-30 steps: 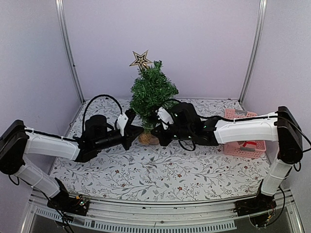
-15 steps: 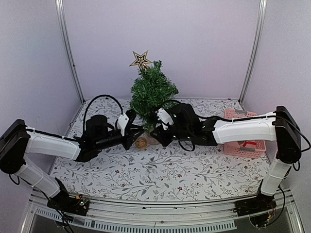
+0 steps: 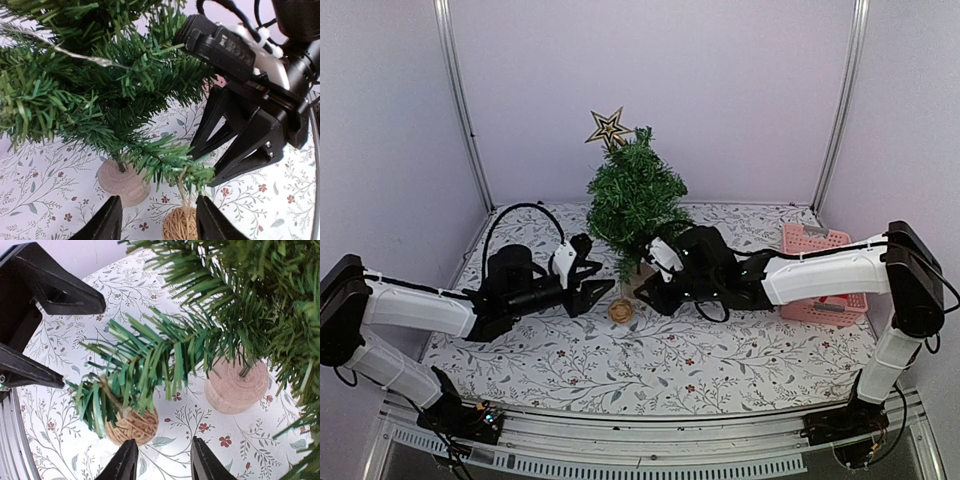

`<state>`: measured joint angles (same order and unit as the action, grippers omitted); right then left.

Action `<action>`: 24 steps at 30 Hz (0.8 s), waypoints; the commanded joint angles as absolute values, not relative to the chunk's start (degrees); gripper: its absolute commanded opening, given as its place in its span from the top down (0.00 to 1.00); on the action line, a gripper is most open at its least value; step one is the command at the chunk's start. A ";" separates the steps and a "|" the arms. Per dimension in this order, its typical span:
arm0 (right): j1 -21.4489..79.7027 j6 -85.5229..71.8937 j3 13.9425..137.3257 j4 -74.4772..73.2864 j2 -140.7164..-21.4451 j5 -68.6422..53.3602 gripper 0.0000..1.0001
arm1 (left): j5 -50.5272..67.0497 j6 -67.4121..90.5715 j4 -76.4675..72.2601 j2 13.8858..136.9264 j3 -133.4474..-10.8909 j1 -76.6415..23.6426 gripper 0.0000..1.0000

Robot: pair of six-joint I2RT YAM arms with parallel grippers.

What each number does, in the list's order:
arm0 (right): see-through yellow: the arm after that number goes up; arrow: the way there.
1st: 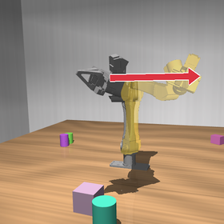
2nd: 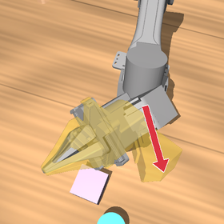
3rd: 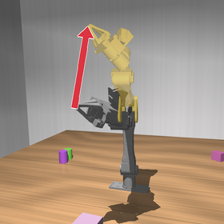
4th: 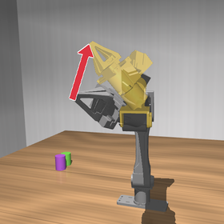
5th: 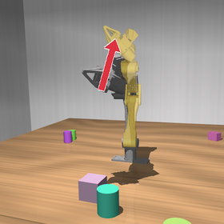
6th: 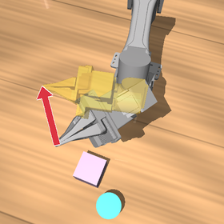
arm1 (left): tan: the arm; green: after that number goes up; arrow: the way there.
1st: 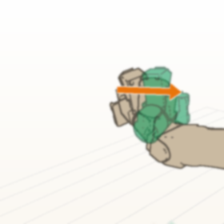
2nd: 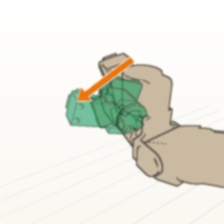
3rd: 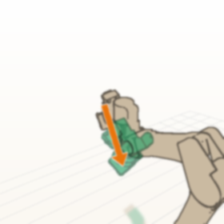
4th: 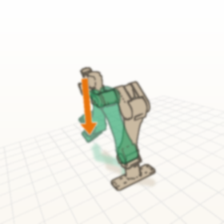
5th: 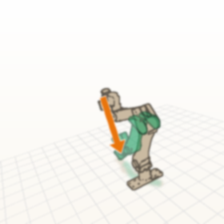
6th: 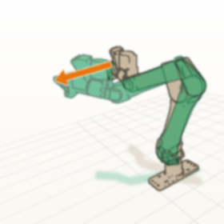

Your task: Decorate the small christmas tree

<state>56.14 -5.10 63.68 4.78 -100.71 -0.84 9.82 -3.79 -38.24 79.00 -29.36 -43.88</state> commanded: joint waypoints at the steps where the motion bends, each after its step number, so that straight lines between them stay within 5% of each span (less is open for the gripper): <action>1: 56.21 -5.04 61.24 6.66 -97.13 -1.53 0.59 | 8.06 -2.27 -38.23 74.80 -26.40 -43.95 0.45; 10: 56.08 -7.34 56.87 5.49 -90.27 -0.97 0.42 | 0.85 5.57 -32.21 68.51 -23.60 -42.84 0.32; 15: 55.12 -11.01 54.50 1.47 -83.29 1.69 0.29 | -1.44 13.17 -27.65 65.32 -24.39 -40.54 0.03; 24: 39.53 -17.18 53.82 -12.39 -70.07 -5.46 0.21 | -0.48 22.53 -11.25 69.30 -34.00 -35.67 0.01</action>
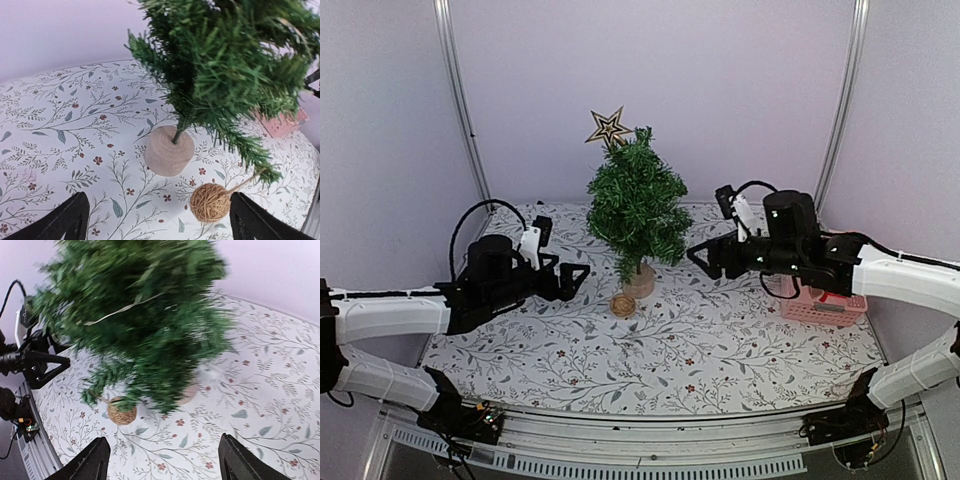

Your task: Decorate the small christmas tree

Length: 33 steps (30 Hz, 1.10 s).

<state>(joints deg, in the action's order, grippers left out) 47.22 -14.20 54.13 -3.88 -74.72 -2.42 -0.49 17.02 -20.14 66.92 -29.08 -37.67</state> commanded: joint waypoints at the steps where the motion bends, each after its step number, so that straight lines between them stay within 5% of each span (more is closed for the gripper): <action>1: 36.31 -17.26 54.06 -14.44 -69.00 -6.52 0.21 | -0.51 22.79 -10.01 69.89 -35.10 -35.45 0.01; 7: 15.06 -15.38 54.90 -26.34 -66.54 -12.26 0.24 | -3.63 24.86 -8.01 73.03 -38.53 -34.50 0.01; 14: -5.02 -9.84 53.88 -29.48 -75.28 -12.99 0.48 | -5.01 27.98 -4.84 77.76 -43.65 -33.45 0.01; 33: -8.79 -4.55 68.83 -31.09 -104.81 -7.66 0.72 | -0.50 25.63 -3.01 84.81 -50.46 -25.60 0.01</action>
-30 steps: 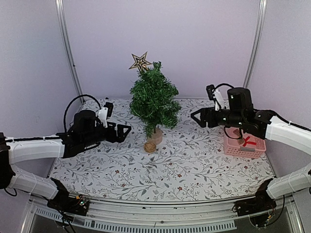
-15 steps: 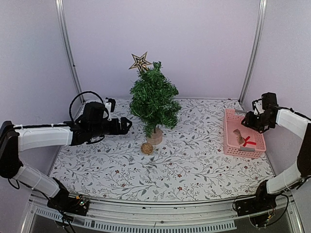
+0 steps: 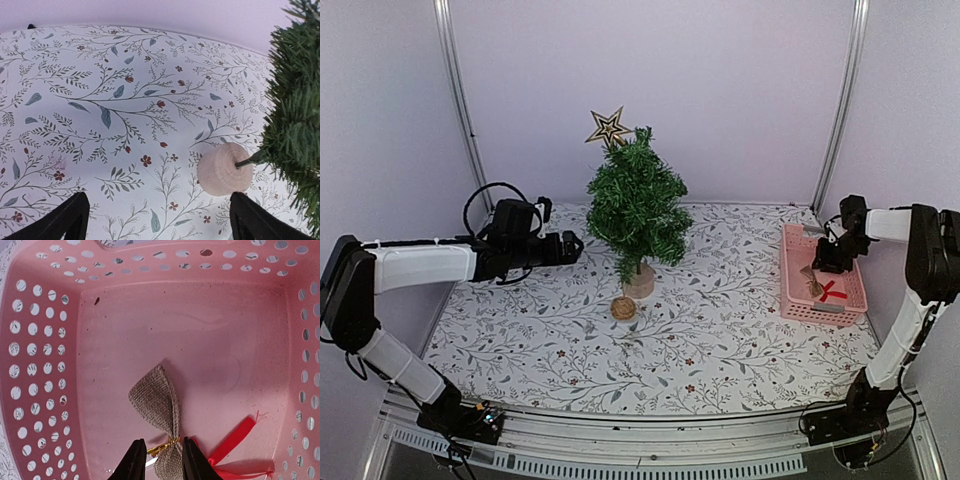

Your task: Decorate the small christmas tree

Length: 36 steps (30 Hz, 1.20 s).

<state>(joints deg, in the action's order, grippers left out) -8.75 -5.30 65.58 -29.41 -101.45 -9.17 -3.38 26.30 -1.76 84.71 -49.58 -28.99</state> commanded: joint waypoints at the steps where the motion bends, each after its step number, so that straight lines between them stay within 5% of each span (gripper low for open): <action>1: -8.70 -4.63 69.23 -31.47 -105.53 -7.73 0.72 | 1.15 25.93 -4.24 84.51 -49.92 -24.84 0.01; 18: -7.22 -3.10 65.80 -32.63 -105.17 -4.95 0.73 | 3.72 23.00 -7.45 80.81 -47.24 -22.85 0.01; 23: -6.27 -2.98 67.41 -33.48 -105.20 -4.33 0.89 | 4.29 22.96 -9.46 81.03 -46.51 -22.40 0.01; 36: -2.81 -0.78 72.95 -37.75 -95.63 -3.91 0.99 | 6.08 23.08 -10.02 81.65 -46.93 -22.17 0.01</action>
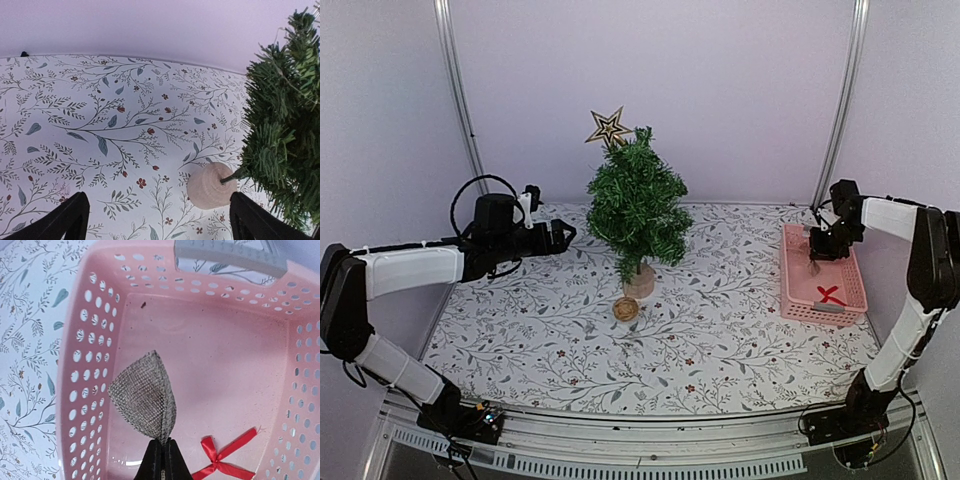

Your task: Decorate the small christmas tree

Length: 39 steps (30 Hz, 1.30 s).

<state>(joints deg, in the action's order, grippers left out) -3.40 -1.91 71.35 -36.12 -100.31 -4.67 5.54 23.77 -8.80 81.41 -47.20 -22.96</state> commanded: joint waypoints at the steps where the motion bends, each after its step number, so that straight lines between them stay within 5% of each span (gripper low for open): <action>1: -2.24 -0.68 72.83 -37.45 -94.09 -4.21 0.99 | 6.16 23.26 -10.02 81.64 -46.93 -22.15 0.01; 17: 32.21 24.49 71.11 -12.87 -70.27 -12.63 1.00 | 7.09 26.60 -13.31 80.84 -45.19 -22.34 0.01; 39: 49.00 59.47 83.57 -5.73 -84.75 -4.34 0.97 | 6.11 25.32 -15.24 78.72 -43.15 -22.52 0.01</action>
<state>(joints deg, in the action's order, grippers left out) 47.13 52.25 79.29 -7.22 -83.07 -6.63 6.61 26.24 -13.34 79.44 -43.94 -22.85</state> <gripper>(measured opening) 0.024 0.994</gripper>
